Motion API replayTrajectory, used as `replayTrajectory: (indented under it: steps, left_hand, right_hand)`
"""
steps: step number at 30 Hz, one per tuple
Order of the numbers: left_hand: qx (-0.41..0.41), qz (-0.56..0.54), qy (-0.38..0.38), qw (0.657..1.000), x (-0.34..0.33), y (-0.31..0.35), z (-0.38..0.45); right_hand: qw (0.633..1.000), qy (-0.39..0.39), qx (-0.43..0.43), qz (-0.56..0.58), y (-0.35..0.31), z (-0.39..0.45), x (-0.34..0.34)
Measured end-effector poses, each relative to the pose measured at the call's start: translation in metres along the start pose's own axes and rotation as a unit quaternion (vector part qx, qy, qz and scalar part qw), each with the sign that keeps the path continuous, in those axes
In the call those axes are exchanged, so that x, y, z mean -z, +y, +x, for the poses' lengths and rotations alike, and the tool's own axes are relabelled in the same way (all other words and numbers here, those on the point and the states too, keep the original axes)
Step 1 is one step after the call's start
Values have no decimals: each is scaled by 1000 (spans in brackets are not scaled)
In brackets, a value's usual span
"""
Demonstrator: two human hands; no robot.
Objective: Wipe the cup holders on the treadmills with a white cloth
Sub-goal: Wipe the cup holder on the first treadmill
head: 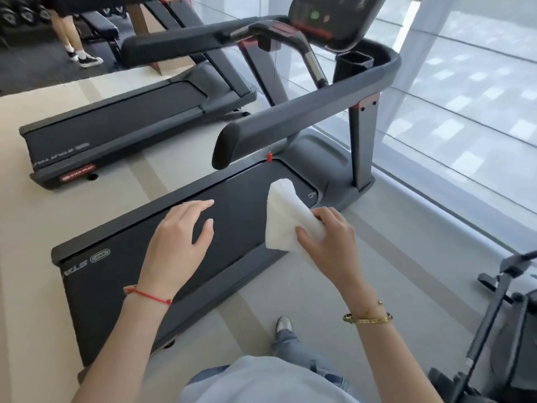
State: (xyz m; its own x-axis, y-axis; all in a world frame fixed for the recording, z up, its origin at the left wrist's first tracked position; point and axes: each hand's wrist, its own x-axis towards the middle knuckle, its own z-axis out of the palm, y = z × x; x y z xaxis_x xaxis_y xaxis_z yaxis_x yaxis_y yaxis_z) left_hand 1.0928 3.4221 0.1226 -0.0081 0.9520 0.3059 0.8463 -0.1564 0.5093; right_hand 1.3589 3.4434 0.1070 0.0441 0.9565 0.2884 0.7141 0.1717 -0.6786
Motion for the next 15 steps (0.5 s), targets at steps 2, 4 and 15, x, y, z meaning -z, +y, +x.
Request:
replayTrajectory:
  steps: [2,4,15]
  left_hand:
    - [27,8,23,999,-10,8,32]
    - [42,15,42,998,-19,15,61]
    - [99,42,74,991,-47,23,167]
  right_hand:
    - [1000,0,16,-1,13,44,9]
    - [999,-1,35,-10,24,86,16]
    - [994,-8,109,-5,41,253,10]
